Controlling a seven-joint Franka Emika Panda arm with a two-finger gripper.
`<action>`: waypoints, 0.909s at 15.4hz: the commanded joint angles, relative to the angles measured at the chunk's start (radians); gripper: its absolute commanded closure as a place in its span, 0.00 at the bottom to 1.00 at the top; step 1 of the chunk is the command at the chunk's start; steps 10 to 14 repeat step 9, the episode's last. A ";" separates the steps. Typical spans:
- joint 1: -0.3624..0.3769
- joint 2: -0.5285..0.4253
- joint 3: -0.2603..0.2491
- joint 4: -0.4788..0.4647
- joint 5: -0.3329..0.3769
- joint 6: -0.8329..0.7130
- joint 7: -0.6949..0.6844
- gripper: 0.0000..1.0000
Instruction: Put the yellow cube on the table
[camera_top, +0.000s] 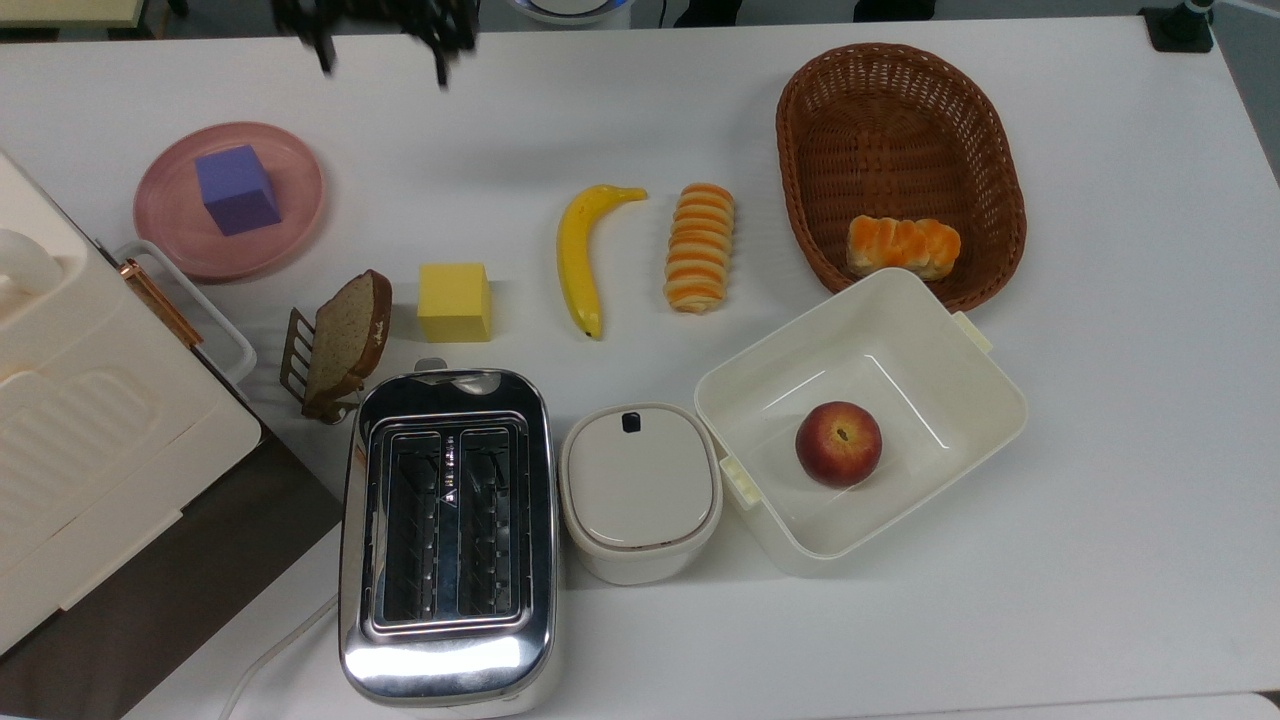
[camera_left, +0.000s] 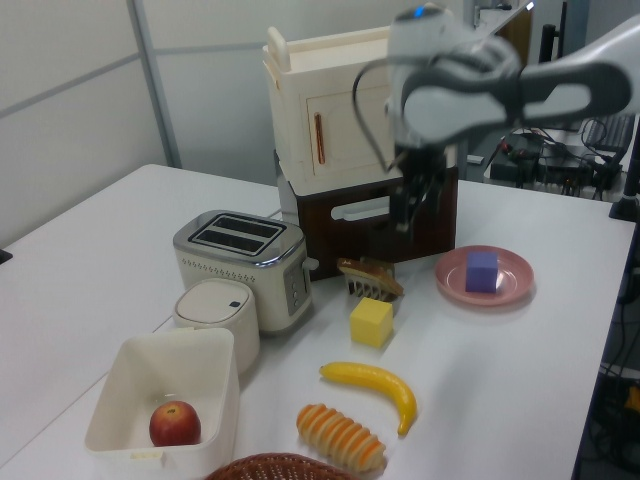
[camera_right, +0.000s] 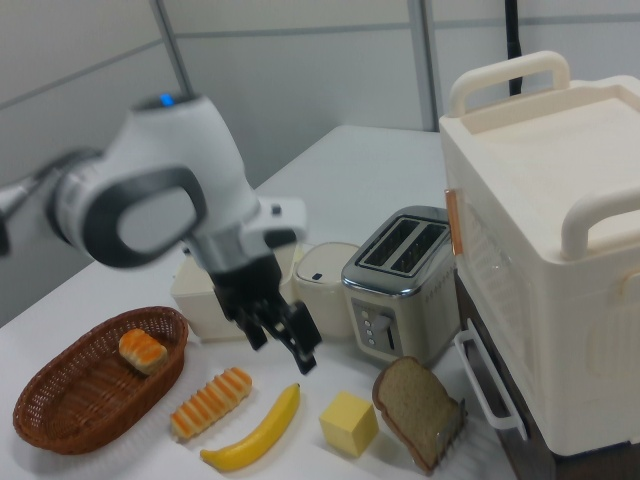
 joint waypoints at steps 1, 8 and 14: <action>-0.030 -0.003 -0.001 0.099 0.006 -0.088 -0.021 0.00; -0.021 0.014 0.013 0.099 0.072 -0.070 0.051 0.00; -0.021 0.016 0.016 0.099 0.073 -0.068 0.051 0.00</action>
